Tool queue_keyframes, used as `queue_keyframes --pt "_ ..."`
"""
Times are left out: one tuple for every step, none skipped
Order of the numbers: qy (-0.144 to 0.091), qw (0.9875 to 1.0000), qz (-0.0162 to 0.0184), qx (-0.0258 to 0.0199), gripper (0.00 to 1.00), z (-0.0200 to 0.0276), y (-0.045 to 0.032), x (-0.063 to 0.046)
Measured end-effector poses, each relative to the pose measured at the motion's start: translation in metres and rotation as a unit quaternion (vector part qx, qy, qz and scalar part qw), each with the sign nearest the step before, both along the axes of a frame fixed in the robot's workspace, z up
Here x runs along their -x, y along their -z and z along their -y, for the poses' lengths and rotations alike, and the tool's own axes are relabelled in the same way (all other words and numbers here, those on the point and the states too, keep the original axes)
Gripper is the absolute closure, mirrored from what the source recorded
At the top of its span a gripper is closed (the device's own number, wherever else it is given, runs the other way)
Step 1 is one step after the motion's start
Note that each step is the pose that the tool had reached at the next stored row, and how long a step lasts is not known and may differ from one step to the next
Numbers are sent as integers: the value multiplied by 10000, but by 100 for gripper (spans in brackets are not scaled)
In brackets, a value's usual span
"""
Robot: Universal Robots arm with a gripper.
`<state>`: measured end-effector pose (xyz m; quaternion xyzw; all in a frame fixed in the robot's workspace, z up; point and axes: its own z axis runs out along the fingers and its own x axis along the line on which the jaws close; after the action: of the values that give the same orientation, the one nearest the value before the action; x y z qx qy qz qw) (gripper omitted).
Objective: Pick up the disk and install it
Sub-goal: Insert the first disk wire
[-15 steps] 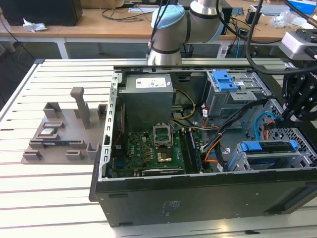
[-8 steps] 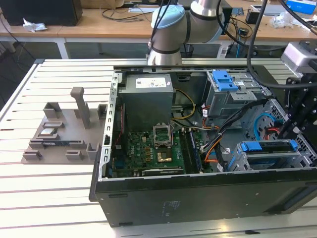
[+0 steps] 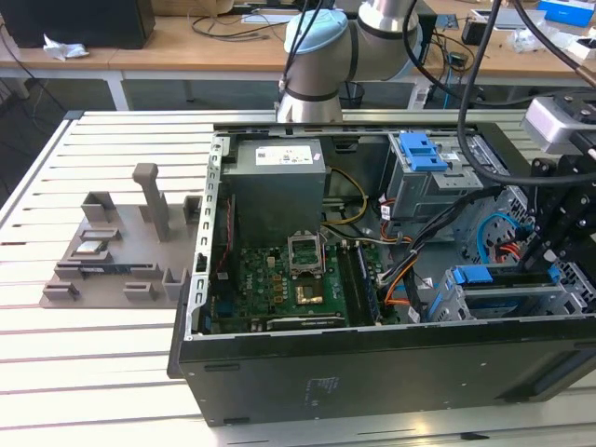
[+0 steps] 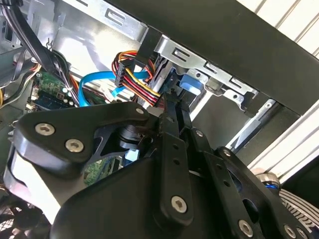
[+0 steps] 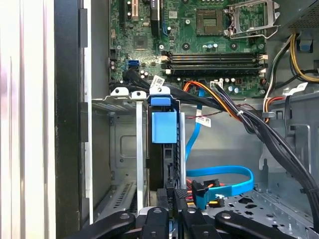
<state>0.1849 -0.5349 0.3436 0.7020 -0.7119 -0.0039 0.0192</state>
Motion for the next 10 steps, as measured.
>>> queue_keyframes --pt "1 10000 0 0 83 -6 2 1" --pt "1 10000 0 0 83 -12 2 1" --pt "0 10000 0 -1 83 -15 2 2" --pt "1 10000 0 0 83 -17 2 4" --pt "2 10000 0 0 83 -18 2 8" --pt "2 10000 0 0 83 -18 2 12" --pt "1 10000 1 0 83 -19 6 12" --pt "1 10000 0 4 83 -18 46 13" --pt "2 10000 0 0 83 -18 51 13" --pt "1 10000 0 -9 83 -19 27 12"
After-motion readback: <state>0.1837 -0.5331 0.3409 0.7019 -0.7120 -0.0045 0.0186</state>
